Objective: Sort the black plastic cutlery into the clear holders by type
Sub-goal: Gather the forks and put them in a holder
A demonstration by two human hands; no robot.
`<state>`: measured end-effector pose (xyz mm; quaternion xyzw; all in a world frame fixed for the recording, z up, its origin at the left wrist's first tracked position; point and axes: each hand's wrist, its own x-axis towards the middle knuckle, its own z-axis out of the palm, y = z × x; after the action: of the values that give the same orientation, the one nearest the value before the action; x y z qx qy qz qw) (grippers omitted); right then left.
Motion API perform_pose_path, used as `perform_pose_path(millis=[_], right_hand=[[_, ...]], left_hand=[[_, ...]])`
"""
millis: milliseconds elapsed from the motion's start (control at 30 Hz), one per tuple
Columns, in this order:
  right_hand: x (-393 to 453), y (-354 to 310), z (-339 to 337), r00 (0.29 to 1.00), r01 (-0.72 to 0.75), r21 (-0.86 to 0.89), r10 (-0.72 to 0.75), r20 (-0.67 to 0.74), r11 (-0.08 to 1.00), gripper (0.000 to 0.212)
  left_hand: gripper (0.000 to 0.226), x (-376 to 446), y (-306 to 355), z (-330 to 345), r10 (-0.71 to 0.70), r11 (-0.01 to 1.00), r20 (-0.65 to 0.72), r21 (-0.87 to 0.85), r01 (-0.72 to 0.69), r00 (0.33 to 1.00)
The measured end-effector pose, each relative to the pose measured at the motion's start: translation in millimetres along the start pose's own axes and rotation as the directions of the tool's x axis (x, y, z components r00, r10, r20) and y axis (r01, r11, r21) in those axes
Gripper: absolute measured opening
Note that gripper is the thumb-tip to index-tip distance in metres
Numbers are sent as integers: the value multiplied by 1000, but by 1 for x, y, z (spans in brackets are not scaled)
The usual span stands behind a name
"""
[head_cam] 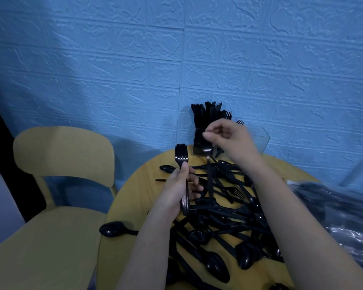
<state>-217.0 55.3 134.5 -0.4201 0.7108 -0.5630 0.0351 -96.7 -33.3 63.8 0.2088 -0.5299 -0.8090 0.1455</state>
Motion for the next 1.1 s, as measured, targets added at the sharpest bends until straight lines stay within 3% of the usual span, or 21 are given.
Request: perform_pose_path(millis=[133,400,500,567,633,733,933,1033,1100], right_hand=[[-5,10,18,991,-72,-8,73,114,997,11],[-12,22,22,982,-177,-92,182,48,980,16],[-16,19,10,937,-274,-70,282,205,959,28],[-20,16,-1,904,-295,-22,286,316,955,20],[-19,15,-14,897,-312,-2,295,329,950,19],[-11,16,-35,910,-334,28,315,270,942,18],[21,16,-75,968,-250,-9,250,-29,968,17],[41,19,-93,954,-223,-11,216,-208,975,16],[55,25,-104,926,-206,-16,190,-327,978,14]], left_hand=[[33,-6,2,8,-20,997,83,-68,26,996],[39,-5,-4,11,-12,998,186,-61,24,983],[37,-7,-4,14,-15,998,261,-49,29,965],[38,-8,-4,21,-26,1000,318,-7,30,948],[40,-5,-2,31,-36,997,345,71,12,938],[35,7,6,51,-32,974,360,221,-52,932],[24,57,34,91,78,863,374,439,-250,924],[17,84,48,101,193,802,356,479,-356,914],[22,99,53,100,248,704,342,579,-411,906]])
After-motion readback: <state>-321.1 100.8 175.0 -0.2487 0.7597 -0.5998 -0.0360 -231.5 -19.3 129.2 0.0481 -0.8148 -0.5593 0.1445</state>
